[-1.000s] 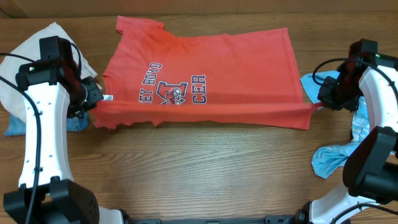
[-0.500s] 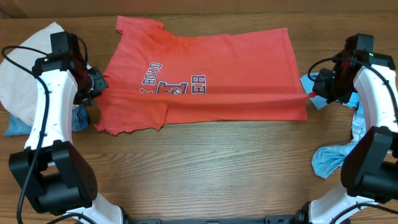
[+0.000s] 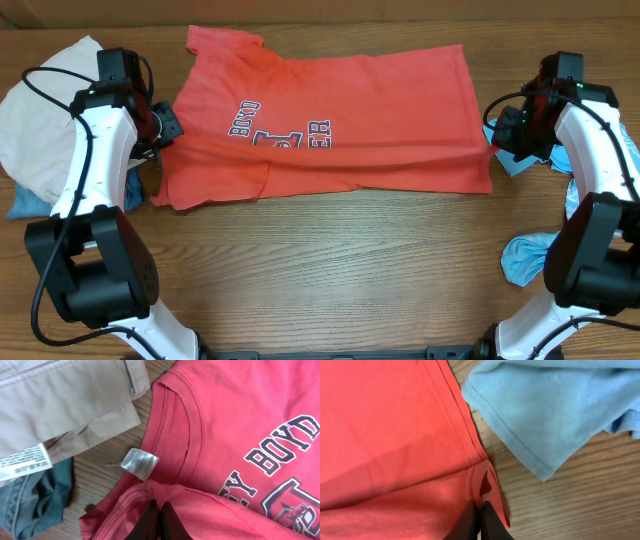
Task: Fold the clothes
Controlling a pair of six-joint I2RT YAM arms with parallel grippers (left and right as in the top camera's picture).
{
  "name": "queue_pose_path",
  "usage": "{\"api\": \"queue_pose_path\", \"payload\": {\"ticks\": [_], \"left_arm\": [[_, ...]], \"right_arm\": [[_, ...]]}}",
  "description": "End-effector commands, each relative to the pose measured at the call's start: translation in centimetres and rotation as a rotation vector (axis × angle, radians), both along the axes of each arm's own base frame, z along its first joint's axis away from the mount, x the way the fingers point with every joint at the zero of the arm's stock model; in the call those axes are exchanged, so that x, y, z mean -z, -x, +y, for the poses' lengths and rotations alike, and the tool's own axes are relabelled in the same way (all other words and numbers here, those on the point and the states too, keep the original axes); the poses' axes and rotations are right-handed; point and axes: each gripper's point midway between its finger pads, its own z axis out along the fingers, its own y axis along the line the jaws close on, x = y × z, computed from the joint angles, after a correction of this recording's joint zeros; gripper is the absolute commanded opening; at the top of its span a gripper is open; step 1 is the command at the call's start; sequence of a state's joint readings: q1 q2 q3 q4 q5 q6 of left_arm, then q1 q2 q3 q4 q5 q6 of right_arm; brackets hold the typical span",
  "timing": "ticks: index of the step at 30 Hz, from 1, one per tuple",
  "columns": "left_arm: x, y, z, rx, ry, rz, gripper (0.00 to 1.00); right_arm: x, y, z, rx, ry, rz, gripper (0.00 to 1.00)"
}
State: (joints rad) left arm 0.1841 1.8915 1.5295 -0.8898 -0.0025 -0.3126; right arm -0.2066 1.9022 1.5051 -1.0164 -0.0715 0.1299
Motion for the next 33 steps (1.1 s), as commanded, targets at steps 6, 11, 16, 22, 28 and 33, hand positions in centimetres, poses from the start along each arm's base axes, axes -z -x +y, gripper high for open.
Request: {"api": "queue_pose_path", "payload": {"ticks": [6,11,16,22,28,33], "left_arm": [[2.1,-0.1,-0.2,-0.003,0.009,0.039,0.04],[3.4,0.0,-0.3,-0.001,0.016,0.07,0.04],[4.1,0.0,-0.4,0.001,0.018,0.086,0.04],[4.0,-0.3,-0.4,0.001,0.016,0.073,0.04],[4.0,-0.3,-0.4,0.0,0.016,0.07,0.04],[4.0,-0.3,-0.4,0.002,0.016,0.071,0.04]], "right_arm": [[2.6,-0.3,0.0,-0.009,0.002,0.045,0.04],[3.4,-0.5,-0.1,-0.01,0.0,0.052,0.05],[3.6,-0.7,-0.1,-0.01,0.0,0.047,0.05],[3.2,-2.3,0.4,-0.02,-0.033,-0.021,0.06],[2.5,-4.4,2.1,-0.083,-0.088,-0.117,0.23],[2.5,-4.4,2.5,-0.136,-0.069,-0.118,0.43]]}}
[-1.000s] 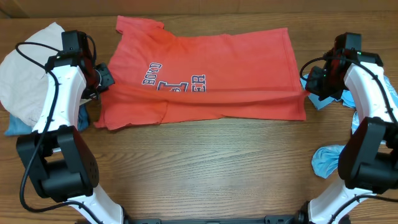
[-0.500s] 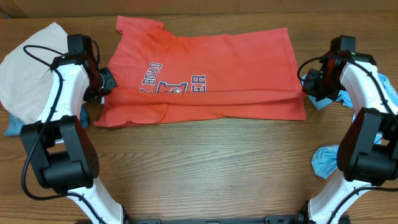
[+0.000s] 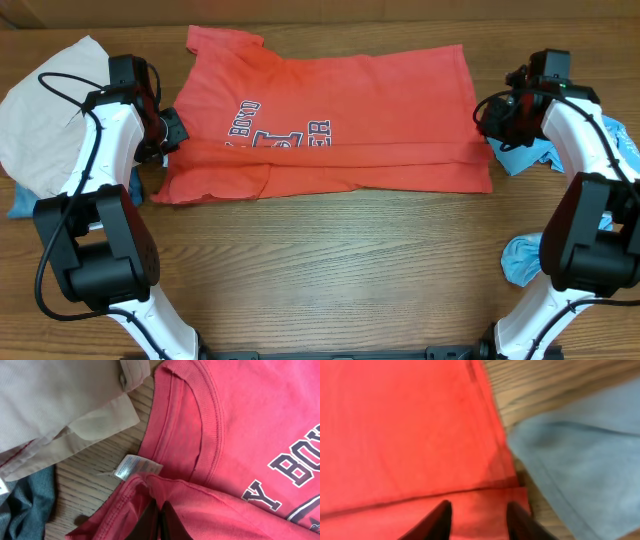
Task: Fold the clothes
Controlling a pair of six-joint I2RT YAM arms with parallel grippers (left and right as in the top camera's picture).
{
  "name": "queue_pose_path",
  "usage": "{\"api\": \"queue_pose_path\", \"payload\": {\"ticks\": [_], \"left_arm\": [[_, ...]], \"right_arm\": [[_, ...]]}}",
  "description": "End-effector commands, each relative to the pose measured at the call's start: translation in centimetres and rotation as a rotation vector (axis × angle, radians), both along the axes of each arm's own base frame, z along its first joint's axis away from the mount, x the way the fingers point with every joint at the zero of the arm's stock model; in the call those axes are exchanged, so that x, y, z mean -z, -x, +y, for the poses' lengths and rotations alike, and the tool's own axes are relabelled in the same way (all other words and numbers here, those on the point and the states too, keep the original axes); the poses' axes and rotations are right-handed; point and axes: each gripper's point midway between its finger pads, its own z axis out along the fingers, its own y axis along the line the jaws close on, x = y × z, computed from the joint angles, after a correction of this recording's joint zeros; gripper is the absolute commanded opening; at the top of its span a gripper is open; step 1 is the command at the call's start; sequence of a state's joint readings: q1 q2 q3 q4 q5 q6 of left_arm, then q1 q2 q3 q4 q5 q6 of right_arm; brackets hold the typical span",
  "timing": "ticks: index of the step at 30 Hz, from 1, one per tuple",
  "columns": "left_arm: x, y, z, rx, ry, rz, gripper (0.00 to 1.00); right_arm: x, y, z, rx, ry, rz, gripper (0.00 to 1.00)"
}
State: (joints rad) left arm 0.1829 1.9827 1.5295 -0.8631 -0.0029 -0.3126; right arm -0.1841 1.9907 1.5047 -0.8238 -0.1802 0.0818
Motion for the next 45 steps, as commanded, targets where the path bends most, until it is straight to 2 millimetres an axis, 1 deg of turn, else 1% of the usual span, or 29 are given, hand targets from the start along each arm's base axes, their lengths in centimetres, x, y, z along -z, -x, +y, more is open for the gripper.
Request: {"api": "queue_pose_path", "payload": {"ticks": [1,4,5,6,7,11,14,18,21,24,26,27,28,31,35,36,41,43,45], "left_arm": [[0.4,0.0,-0.4,0.0,0.004,0.007,0.04],[0.4,-0.1,-0.5,0.001,0.007,0.004,0.04],[0.4,-0.1,-0.5,0.001,0.007,0.003,0.04],[0.4,0.0,-0.5,0.001,0.008,0.005,0.04],[0.4,0.0,-0.5,0.002,0.008,0.007,0.04],[0.4,0.0,-0.5,0.002,0.008,0.007,0.04],[0.4,0.0,-0.5,0.002,0.008,0.008,0.04],[0.5,0.1,-0.5,0.002,0.008,0.011,0.04],[0.5,0.1,-0.5,0.002,0.008,0.011,0.04],[0.5,0.1,-0.6,0.003,0.009,0.012,0.04],[0.5,0.1,-0.8,0.007,0.008,0.012,0.04],[0.5,0.1,-0.8,0.007,0.009,0.011,0.04],[0.5,0.1,-0.8,0.007,0.008,0.011,0.04],[0.5,0.1,-0.7,0.007,0.008,0.011,0.04],[0.5,0.1,-0.7,0.007,0.008,0.011,0.04],[0.5,0.0,-0.7,0.007,0.008,0.011,0.04],[0.4,0.0,-0.7,0.007,0.007,0.007,0.04],[0.4,-0.1,-0.7,0.007,0.007,0.005,0.04],[0.4,-0.1,-0.7,0.007,0.006,0.004,0.04]], "right_arm": [[0.5,0.3,0.4,-0.036,0.013,0.016,0.44],[0.7,0.9,0.3,-0.033,0.015,0.046,0.44],[0.8,1.3,0.3,-0.031,0.018,0.063,0.44],[1.1,2.2,0.2,-0.028,0.026,0.102,0.44],[1.2,2.7,0.0,-0.025,0.037,0.123,0.44],[2.1,4.0,-0.8,-0.011,0.087,0.18,0.44],[3.2,4.6,-1.3,0.0,0.109,0.201,0.44],[4.5,5.1,-1.4,0.003,0.113,0.206,0.44],[5.1,5.1,-1.4,0.008,0.113,0.197,0.44],[5.4,4.8,-1.5,0.009,0.116,0.177,0.44],[5.6,4.5,-1.3,0.006,0.107,0.161,0.38],[5.6,4.5,-1.2,0.004,0.101,0.157,0.32],[5.6,4.4,-1.1,0.004,0.099,0.153,0.22],[5.5,4.1,-1.1,0.004,0.101,0.141,0.04],[4.7,3.4,-0.8,-0.002,0.081,0.123,0.04],[4.0,2.6,-0.7,-0.005,0.068,0.097,0.04],[2.1,-0.4,-1.1,0.019,0.072,-0.015,0.04],[1.6,-1.7,-0.7,0.015,0.046,-0.07,0.11],[1.1,-2.7,0.0,-0.004,0.005,-0.122,0.21]]}}
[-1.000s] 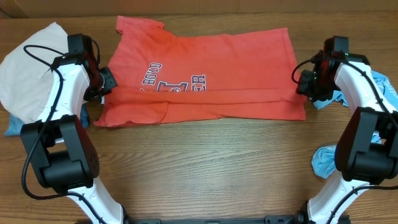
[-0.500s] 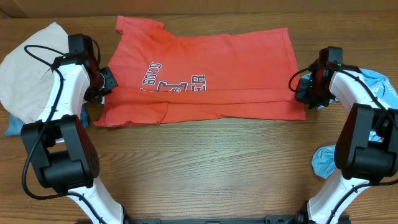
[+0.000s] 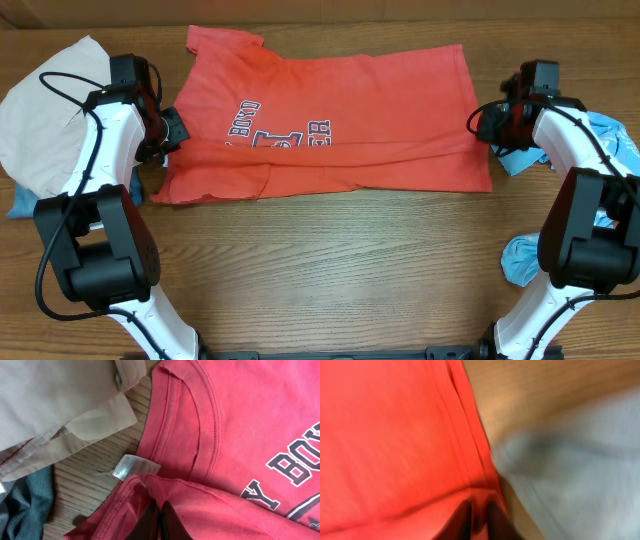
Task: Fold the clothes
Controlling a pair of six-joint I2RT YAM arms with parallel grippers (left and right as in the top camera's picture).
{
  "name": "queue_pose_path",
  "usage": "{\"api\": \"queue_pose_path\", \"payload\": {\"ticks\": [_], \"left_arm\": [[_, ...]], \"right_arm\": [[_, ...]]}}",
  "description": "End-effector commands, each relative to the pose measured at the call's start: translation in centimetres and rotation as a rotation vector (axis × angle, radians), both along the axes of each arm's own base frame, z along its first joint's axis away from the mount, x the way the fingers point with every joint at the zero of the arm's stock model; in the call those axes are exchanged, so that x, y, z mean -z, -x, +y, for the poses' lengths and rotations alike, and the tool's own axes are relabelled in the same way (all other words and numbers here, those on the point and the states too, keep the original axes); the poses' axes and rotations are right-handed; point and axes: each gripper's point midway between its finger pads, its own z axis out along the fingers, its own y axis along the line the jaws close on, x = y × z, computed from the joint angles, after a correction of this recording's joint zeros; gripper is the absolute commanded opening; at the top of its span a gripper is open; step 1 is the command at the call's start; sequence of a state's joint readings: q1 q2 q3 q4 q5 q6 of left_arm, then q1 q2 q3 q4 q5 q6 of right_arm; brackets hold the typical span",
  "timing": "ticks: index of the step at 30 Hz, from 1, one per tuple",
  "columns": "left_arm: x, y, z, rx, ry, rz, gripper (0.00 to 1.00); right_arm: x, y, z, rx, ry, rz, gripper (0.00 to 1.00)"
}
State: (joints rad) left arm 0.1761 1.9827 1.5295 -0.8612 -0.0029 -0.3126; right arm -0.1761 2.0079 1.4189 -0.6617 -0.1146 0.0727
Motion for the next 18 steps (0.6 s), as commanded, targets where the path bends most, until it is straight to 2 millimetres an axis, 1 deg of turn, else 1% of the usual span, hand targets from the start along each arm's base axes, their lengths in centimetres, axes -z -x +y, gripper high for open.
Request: {"api": "queue_pose_path", "payload": {"ticks": [1,2,4,5,10,15,18], "left_arm": [[0.4,0.0,-0.4,0.0,0.006,0.005,0.04],[0.4,0.0,-0.4,0.0,0.006,0.006,0.04],[0.4,0.0,-0.4,0.0,0.006,0.006,0.04],[0.4,0.0,-0.4,0.0,0.006,0.006,0.04],[0.4,0.0,-0.4,0.0,0.007,0.006,0.04],[0.4,-0.1,-0.4,0.0,0.007,0.004,0.04],[0.4,-0.3,-0.4,0.001,0.005,-0.005,0.04]], "right_arm": [[-1.5,-2.2,1.2,-0.022,-0.082,-0.093,0.24],[-1.7,-2.5,1.4,-0.028,-0.09,-0.106,0.29],[-1.7,-2.5,1.4,-0.03,-0.091,-0.107,0.41],[-1.6,-2.4,1.4,-0.03,-0.092,-0.103,0.43],[-0.8,-0.6,1.3,-0.016,-0.094,-0.022,0.43],[0.0,1.7,1.7,-0.01,-0.113,0.081,0.43],[0.3,2.8,1.9,-0.008,-0.121,0.124,0.43]]}}
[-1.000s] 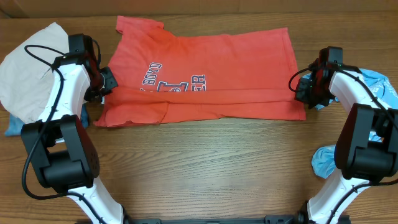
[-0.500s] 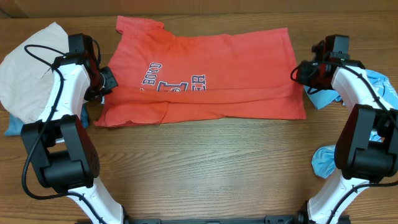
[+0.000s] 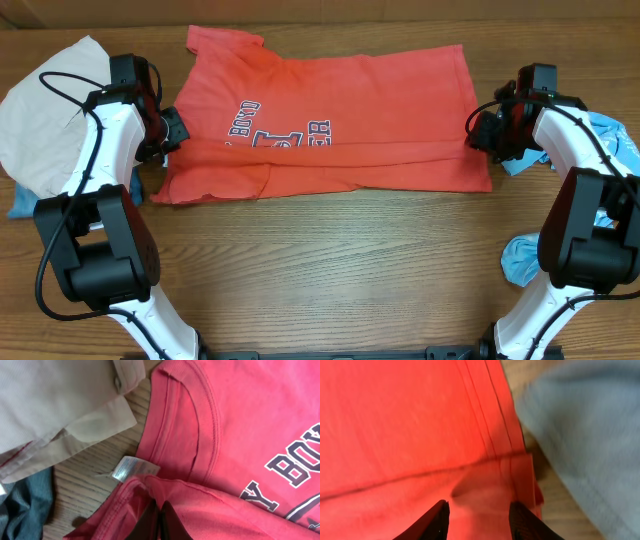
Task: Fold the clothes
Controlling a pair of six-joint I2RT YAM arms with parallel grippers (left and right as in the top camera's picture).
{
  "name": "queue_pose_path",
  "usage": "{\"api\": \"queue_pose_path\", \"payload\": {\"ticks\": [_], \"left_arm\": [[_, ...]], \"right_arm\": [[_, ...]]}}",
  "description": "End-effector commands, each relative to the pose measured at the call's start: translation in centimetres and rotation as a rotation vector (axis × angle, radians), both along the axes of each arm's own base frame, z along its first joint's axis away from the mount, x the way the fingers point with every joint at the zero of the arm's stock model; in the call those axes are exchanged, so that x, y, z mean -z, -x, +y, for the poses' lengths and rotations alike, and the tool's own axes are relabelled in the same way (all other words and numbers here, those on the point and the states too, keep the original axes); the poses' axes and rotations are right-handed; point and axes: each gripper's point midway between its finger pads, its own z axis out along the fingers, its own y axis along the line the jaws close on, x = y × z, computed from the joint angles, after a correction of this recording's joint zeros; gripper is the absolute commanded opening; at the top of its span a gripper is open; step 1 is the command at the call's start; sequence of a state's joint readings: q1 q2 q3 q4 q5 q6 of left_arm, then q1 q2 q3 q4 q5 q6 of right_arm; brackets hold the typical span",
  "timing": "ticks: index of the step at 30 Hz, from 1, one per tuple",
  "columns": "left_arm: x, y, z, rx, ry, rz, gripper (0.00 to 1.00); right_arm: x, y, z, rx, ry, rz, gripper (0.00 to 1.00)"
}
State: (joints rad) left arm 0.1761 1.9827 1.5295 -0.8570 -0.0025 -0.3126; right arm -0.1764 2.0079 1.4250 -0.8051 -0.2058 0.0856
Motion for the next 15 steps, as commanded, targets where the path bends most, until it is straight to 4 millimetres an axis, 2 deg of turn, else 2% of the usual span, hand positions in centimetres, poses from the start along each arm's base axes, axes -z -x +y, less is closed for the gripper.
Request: {"api": "queue_pose_path", "payload": {"ticks": [1,12,15], "left_arm": [[0.4,-0.2,-0.4,0.0,0.005,-0.003,0.04],[-0.6,-3.1,-0.1,0.004,-0.004,-0.127,0.05],[-1.0,-4.1,-0.3,0.012,0.01,-0.172,0.2]], "right_arm": [[-0.3,0.1,-0.1,0.006,-0.008,0.013,0.43],[0.0,1.1,0.2,0.005,-0.016,0.057,0.43],[0.1,1.3,0.2,0.005,-0.017,0.062,0.43]]}}
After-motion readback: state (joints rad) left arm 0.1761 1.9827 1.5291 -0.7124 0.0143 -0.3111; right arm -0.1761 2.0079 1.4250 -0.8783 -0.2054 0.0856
